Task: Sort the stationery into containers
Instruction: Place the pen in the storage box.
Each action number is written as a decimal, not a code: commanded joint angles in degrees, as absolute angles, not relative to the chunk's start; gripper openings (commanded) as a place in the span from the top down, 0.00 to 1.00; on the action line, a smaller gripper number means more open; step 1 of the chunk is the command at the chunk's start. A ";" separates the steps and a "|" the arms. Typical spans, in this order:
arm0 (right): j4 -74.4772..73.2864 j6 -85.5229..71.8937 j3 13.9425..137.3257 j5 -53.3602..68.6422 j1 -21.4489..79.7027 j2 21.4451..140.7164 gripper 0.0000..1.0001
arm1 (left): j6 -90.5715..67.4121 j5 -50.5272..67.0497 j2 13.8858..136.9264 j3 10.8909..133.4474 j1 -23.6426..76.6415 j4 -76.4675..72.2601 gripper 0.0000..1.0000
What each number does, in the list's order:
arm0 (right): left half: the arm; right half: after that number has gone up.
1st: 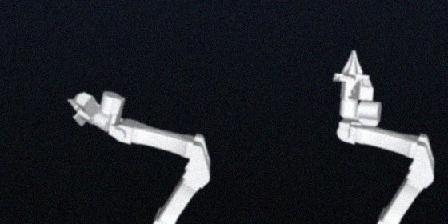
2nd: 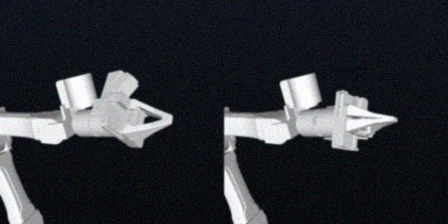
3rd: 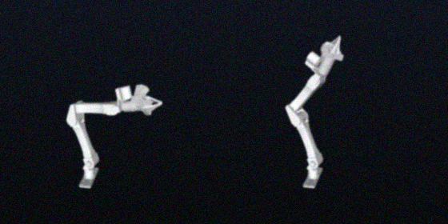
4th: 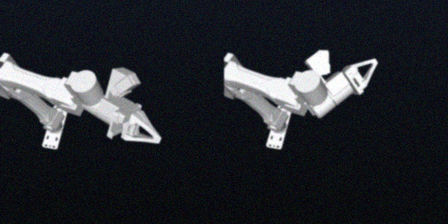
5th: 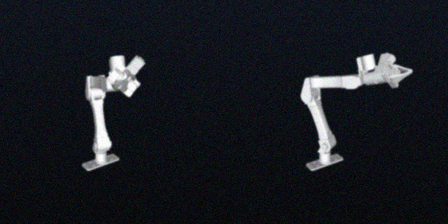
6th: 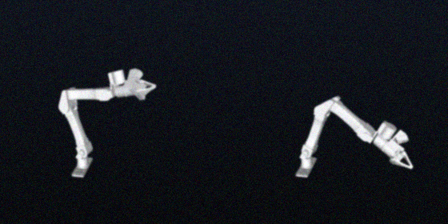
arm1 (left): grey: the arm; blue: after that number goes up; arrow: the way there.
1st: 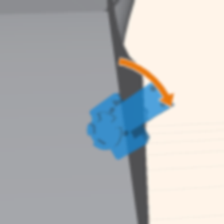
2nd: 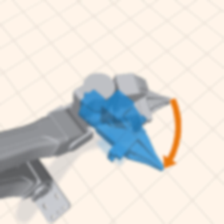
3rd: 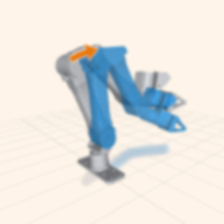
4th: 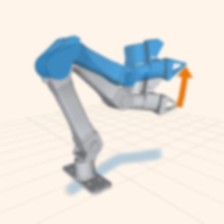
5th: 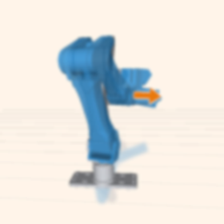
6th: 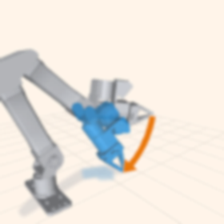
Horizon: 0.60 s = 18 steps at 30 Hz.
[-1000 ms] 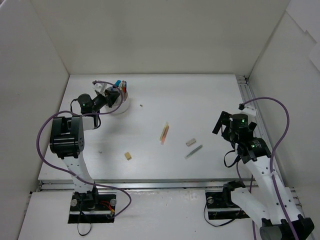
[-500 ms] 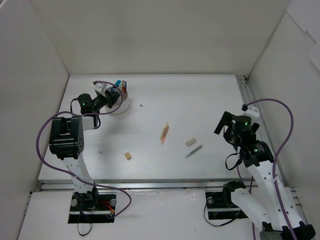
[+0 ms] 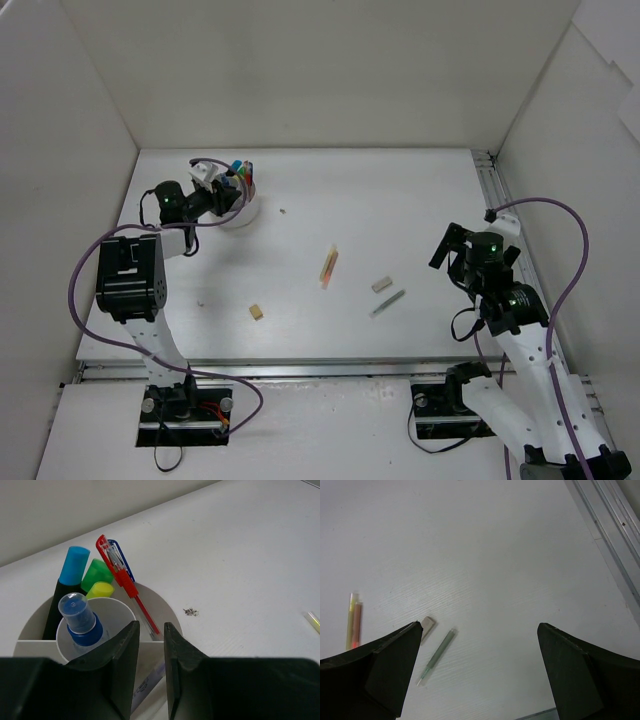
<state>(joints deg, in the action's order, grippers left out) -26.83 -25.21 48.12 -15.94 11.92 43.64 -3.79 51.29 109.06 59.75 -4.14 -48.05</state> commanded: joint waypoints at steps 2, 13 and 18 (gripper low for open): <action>-24.35 -24.61 49.66 -17.58 11.43 43.77 0.02 | -0.97 53.17 103.80 62.32 -4.48 -47.90 0.77; -24.43 -24.61 50.10 -13.28 11.42 45.26 0.02 | -2.73 53.71 98.11 63.02 -3.96 -44.49 0.31; -24.43 -25.05 49.13 -8.71 12.56 48.24 0.02 | 4.38 49.32 90.19 62.75 -0.62 -36.41 0.00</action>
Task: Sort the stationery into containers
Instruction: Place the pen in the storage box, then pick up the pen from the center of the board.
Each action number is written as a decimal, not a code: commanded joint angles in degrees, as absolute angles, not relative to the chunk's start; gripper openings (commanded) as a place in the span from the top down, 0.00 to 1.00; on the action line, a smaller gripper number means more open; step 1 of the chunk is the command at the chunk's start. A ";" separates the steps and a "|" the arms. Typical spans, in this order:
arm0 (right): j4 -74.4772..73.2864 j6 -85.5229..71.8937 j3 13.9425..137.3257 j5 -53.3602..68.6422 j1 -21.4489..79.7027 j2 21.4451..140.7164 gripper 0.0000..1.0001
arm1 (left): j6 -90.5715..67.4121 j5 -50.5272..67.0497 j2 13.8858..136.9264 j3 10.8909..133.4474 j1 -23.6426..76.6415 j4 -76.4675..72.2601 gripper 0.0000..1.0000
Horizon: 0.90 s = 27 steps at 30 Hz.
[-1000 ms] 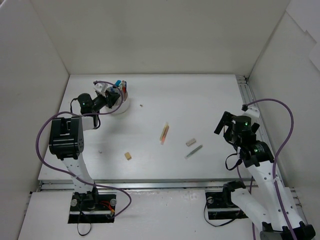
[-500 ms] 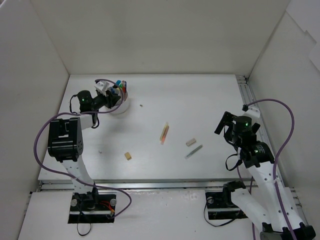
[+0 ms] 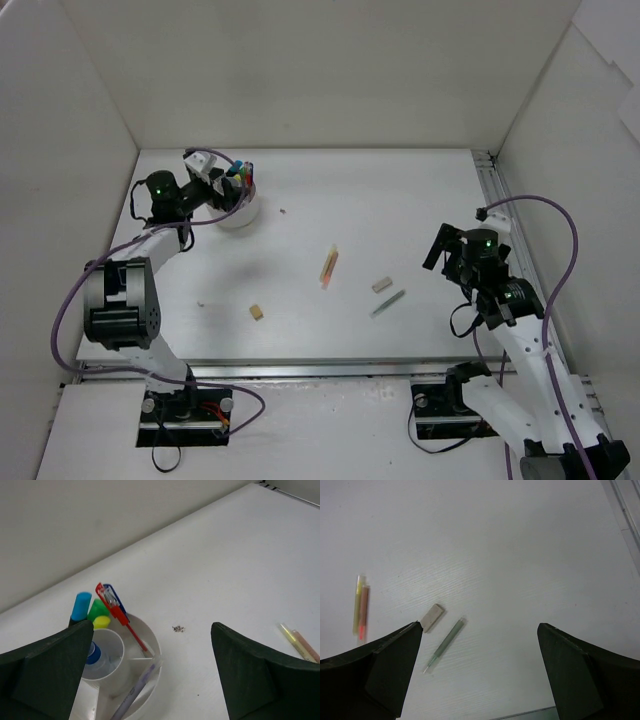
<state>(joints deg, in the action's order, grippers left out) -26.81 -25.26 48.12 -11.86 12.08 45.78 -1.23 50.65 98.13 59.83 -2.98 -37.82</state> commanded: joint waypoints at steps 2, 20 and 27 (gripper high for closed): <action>-24.52 -26.01 49.04 -9.22 16.14 51.49 0.02 | 7.46 45.01 86.06 64.77 1.92 -29.03 0.00; -24.70 -36.14 46.85 -12.06 31.02 71.10 0.02 | -25.92 -4.99 58.28 61.09 13.53 14.57 0.00; -24.96 -40.50 48.42 -13.63 33.40 76.63 0.02 | -28.74 -12.83 53.70 56.52 17.13 18.10 0.00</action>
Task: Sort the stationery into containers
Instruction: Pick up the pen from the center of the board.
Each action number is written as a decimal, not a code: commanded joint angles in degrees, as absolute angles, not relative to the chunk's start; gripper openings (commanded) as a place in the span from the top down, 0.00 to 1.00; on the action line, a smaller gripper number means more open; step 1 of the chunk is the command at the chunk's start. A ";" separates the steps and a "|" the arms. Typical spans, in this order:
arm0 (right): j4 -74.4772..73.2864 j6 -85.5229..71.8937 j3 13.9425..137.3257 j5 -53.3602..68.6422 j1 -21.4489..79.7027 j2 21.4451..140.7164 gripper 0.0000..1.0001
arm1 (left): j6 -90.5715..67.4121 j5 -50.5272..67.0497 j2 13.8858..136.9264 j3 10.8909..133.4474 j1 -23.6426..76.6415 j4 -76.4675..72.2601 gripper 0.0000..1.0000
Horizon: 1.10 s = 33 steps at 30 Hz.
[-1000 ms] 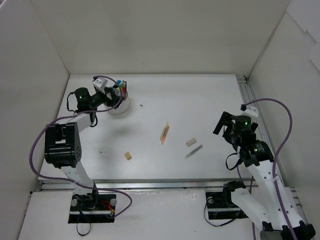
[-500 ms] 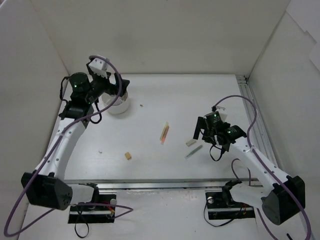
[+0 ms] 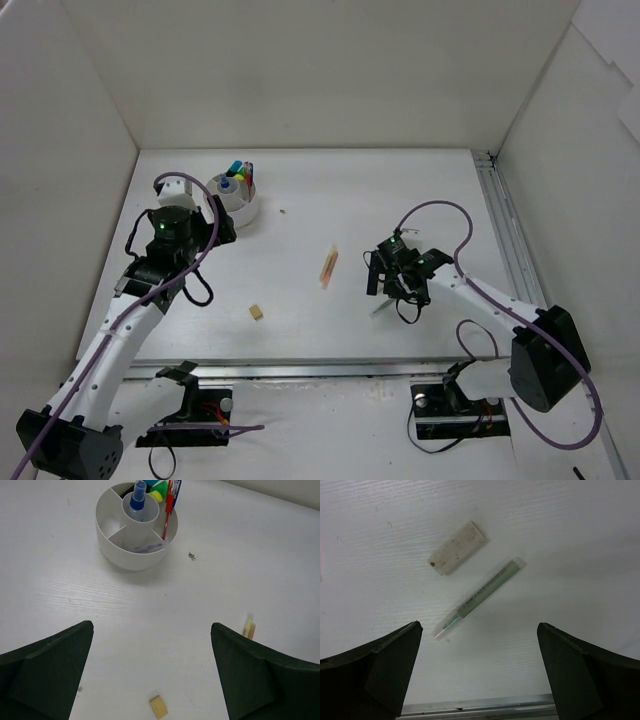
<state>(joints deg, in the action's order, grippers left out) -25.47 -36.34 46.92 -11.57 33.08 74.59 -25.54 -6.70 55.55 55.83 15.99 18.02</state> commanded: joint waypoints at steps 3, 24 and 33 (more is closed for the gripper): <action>-24.87 -45.25 49.39 -14.84 33.57 80.41 0.02 | -28.74 -14.23 53.88 56.78 18.54 18.72 0.00; -14.50 -47.20 43.42 -7.48 31.29 87.63 0.70 | -31.46 -18.99 45.17 51.94 19.07 15.38 0.00; -14.41 -43.43 37.62 -4.66 33.66 73.93 1.00 | -26.73 -8.63 49.13 54.67 19.07 17.32 0.00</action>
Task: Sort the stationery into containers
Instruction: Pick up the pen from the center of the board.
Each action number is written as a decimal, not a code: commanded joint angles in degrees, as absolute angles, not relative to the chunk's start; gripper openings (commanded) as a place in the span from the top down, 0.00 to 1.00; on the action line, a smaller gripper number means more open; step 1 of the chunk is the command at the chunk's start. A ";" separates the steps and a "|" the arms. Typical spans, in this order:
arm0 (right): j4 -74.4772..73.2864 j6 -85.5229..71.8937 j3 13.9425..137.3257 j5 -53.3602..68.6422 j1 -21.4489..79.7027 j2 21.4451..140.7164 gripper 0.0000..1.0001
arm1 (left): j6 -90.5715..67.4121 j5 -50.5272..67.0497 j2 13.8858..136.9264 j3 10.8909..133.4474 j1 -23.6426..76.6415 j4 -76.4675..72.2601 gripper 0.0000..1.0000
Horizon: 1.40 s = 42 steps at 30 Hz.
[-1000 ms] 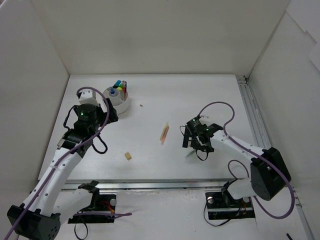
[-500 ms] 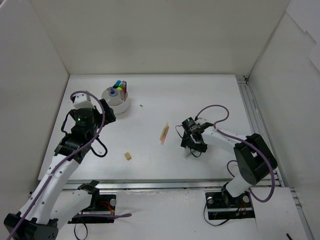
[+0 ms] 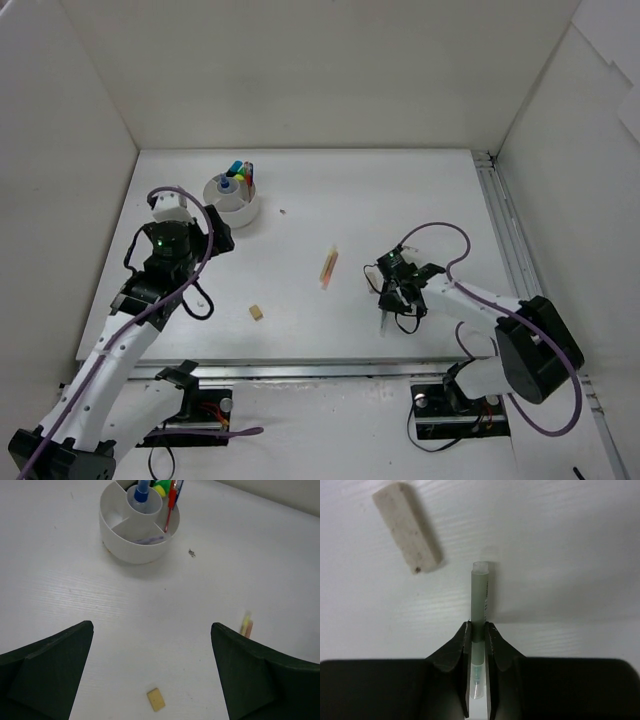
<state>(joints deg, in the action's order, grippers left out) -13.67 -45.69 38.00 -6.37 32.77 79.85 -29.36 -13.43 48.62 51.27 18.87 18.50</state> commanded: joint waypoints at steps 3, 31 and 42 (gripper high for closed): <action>-13.80 -33.36 38.23 -2.21 35.50 68.30 1.00 | -21.98 1.72 48.96 52.92 19.07 13.63 0.00; 1.39 7.13 53.88 23.12 46.93 65.92 1.00 | -33.31 31.83 57.39 41.04 30.32 -20.22 0.00; 6.50 2.20 55.99 17.23 49.13 69.00 1.00 | -34.36 25.75 59.76 41.22 33.49 -21.09 0.14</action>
